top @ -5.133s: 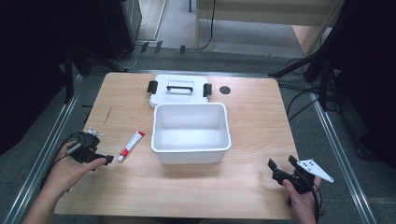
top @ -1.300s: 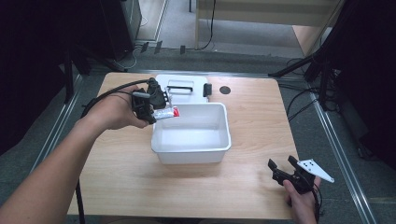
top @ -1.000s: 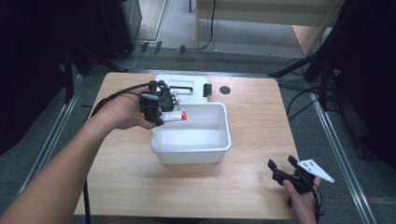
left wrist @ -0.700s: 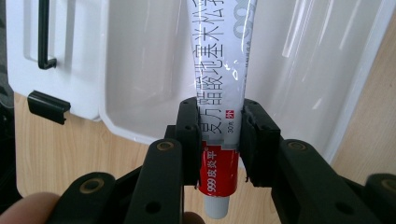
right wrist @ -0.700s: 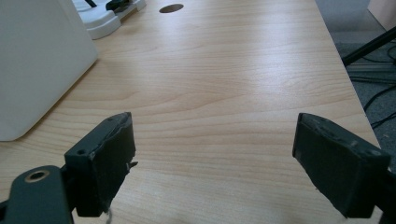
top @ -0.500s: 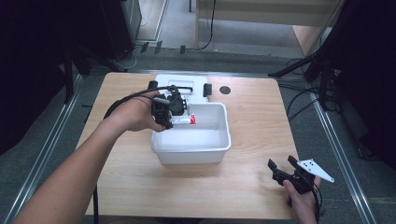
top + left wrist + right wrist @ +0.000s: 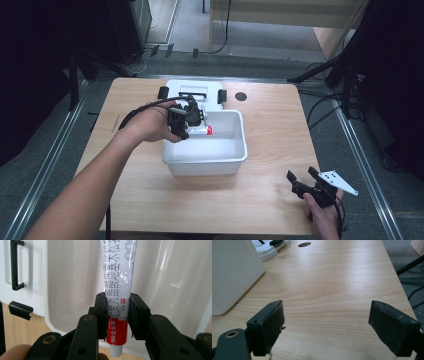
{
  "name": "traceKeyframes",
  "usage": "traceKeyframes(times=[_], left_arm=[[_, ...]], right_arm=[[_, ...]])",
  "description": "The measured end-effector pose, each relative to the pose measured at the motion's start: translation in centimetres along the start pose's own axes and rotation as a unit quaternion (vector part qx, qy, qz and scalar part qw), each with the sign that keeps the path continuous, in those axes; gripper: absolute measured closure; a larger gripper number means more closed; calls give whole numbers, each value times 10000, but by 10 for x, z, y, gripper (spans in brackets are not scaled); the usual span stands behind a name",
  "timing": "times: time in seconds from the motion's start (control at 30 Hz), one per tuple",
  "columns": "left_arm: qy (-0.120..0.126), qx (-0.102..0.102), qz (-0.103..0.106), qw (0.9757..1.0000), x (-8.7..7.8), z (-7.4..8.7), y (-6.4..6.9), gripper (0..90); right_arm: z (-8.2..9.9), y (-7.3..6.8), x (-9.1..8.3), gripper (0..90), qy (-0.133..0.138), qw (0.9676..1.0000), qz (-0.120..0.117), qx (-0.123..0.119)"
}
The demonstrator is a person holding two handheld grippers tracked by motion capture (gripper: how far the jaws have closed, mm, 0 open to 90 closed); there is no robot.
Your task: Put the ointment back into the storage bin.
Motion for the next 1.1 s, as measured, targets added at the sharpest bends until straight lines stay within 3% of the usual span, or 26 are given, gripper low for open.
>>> traceKeyframes(times=[0.8, 1.1], left_arm=[[-8, 33, 154, 9999, 27, 2, 9, 722], [-118, -1, 349, 9993, 43, 2, 17, 722]], right_arm=[[0, 0, 0, 132, 6, 10000, -7, -9], [0, 0, 0, 132, 2, 10000, -9, -14]])
Point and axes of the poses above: each handheld gripper's, and its own axes: x roughly forward along the jaws, z roughly out of its underside, y roughly to its right, the point moved 5 cm from there along x, roughly forward along the jaws, and after that the axes turned 13 degrees about -z, right-handed, at the moved point
